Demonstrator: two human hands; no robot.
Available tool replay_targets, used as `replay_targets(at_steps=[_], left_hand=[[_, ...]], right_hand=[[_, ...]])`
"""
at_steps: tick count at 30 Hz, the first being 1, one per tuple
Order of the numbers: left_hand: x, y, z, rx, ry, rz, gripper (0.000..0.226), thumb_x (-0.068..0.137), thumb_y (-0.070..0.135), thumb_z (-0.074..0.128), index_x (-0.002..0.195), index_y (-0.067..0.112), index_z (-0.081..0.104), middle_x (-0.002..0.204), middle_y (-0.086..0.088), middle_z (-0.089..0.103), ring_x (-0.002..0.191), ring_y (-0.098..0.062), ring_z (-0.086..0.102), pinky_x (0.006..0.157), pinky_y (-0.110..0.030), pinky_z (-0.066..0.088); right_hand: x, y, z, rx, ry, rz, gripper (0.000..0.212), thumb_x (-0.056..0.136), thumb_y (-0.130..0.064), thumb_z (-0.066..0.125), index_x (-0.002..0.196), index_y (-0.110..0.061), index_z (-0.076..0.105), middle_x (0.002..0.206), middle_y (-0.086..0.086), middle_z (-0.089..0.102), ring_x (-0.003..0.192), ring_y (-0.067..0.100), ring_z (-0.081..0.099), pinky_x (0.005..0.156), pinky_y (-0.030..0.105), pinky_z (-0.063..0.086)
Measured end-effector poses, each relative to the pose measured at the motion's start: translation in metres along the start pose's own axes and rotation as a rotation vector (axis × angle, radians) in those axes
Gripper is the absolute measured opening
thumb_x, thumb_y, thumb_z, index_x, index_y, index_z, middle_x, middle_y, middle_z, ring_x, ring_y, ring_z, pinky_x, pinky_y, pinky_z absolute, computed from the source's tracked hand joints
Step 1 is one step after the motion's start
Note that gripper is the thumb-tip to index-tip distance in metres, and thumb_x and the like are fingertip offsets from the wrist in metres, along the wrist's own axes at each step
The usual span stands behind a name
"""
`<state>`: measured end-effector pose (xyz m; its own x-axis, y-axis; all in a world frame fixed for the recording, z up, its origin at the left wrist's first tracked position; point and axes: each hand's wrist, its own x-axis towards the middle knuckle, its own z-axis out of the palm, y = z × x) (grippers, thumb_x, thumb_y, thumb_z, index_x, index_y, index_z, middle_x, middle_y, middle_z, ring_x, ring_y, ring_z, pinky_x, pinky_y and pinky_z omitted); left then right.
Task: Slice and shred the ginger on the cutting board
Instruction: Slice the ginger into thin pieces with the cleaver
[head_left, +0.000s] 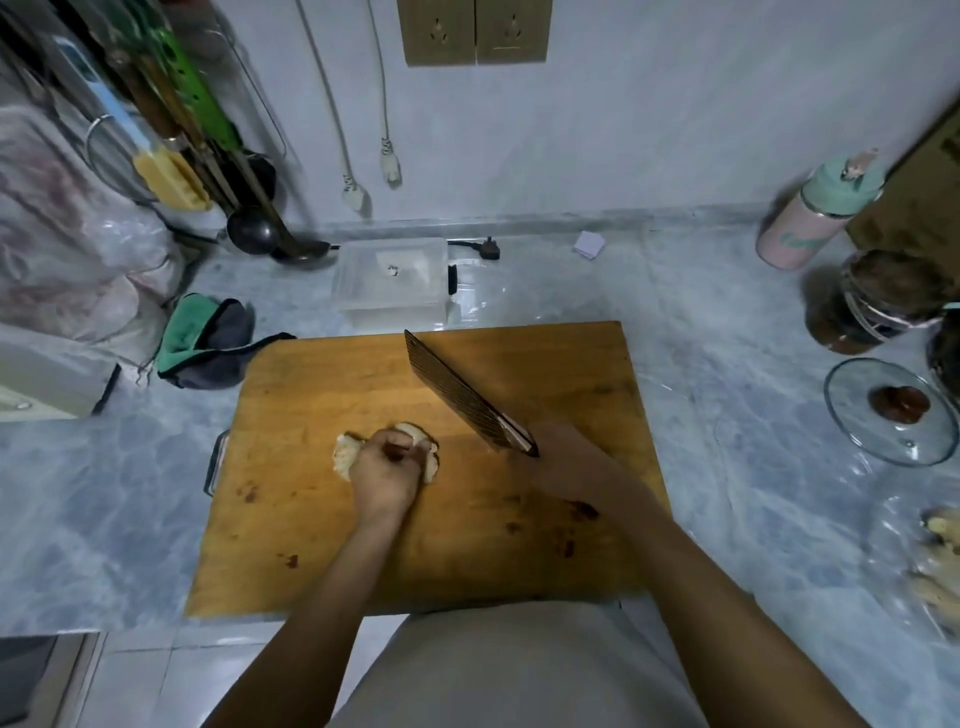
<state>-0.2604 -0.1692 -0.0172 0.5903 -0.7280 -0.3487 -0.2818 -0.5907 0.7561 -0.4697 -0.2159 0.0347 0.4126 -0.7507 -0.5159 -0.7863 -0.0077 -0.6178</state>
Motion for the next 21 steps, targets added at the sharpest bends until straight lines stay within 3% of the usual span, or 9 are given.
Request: replay_targets(at_steps=[3, 6, 10, 13, 16, 21], left_hand=[[0.002, 0.001, 0.007, -0.122, 0.056, -0.130, 0.016, 0.083, 0.020, 0.079, 0.090, 0.013, 0.065, 0.087, 0.003, 0.065, 0.085, -0.014, 0.058, 0.080, -0.022, 0.039], [-0.003, 0.002, 0.017, -0.231, 0.088, -0.123, 0.018, 0.083, 0.008, 0.077, 0.092, 0.011, 0.061, 0.081, 0.004, 0.061, 0.078, -0.012, 0.057, 0.084, -0.026, 0.046], [-0.019, 0.001, 0.022, -0.268, 0.131, -0.073, 0.020, 0.084, 0.005, 0.074, 0.097, 0.012, 0.061, 0.082, 0.001, 0.061, 0.082, -0.017, 0.060, 0.089, -0.029, 0.049], [-0.023, -0.010, 0.024, -0.025, 0.179, 0.129, 0.023, 0.086, 0.016, 0.074, 0.106, 0.010, 0.066, 0.101, -0.009, 0.066, 0.094, -0.024, 0.062, 0.089, -0.031, 0.049], [-0.030, -0.020, 0.028, 0.186, 0.184, 0.293, 0.024, 0.092, 0.018, 0.065, 0.114, 0.009, 0.069, 0.121, -0.017, 0.056, 0.107, -0.032, 0.056, 0.094, -0.032, 0.044], [-0.041, -0.040, 0.039, 0.333, 0.178, 0.494, 0.037, 0.096, 0.023, 0.061, 0.130, 0.009, 0.063, 0.148, -0.016, 0.043, 0.137, -0.031, 0.037, 0.107, -0.036, 0.039]], right_hand=[[0.003, 0.004, 0.003, -0.047, 0.004, -0.015, 0.033, 0.103, -0.039, 0.050, 0.119, -0.012, 0.061, 0.095, 0.001, 0.064, 0.078, 0.012, 0.062, 0.064, 0.026, 0.053], [0.000, 0.001, 0.003, -0.052, -0.005, -0.060, 0.025, 0.104, -0.038, 0.051, 0.098, -0.016, 0.060, 0.087, -0.001, 0.061, 0.076, 0.012, 0.059, 0.065, 0.024, 0.049], [-0.009, -0.005, 0.004, 0.026, -0.035, -0.140, 0.041, 0.105, -0.045, 0.044, 0.078, -0.017, 0.056, 0.075, -0.001, 0.059, 0.068, 0.014, 0.059, 0.063, 0.026, 0.046], [-0.013, -0.010, 0.007, 0.025, -0.030, -0.137, 0.060, 0.102, -0.059, 0.036, 0.083, -0.009, 0.061, 0.081, 0.006, 0.066, 0.076, 0.023, 0.066, 0.070, 0.035, 0.051], [-0.014, -0.015, 0.006, -0.006, -0.032, -0.142, 0.061, 0.103, -0.062, 0.030, 0.075, -0.013, 0.053, 0.075, 0.006, 0.058, 0.071, 0.023, 0.060, 0.068, 0.037, 0.047], [-0.017, -0.013, -0.002, -0.005, -0.044, -0.169, 0.062, 0.107, -0.054, 0.026, 0.062, -0.017, 0.045, 0.058, -0.001, 0.048, 0.052, 0.012, 0.049, 0.057, 0.029, 0.036]])
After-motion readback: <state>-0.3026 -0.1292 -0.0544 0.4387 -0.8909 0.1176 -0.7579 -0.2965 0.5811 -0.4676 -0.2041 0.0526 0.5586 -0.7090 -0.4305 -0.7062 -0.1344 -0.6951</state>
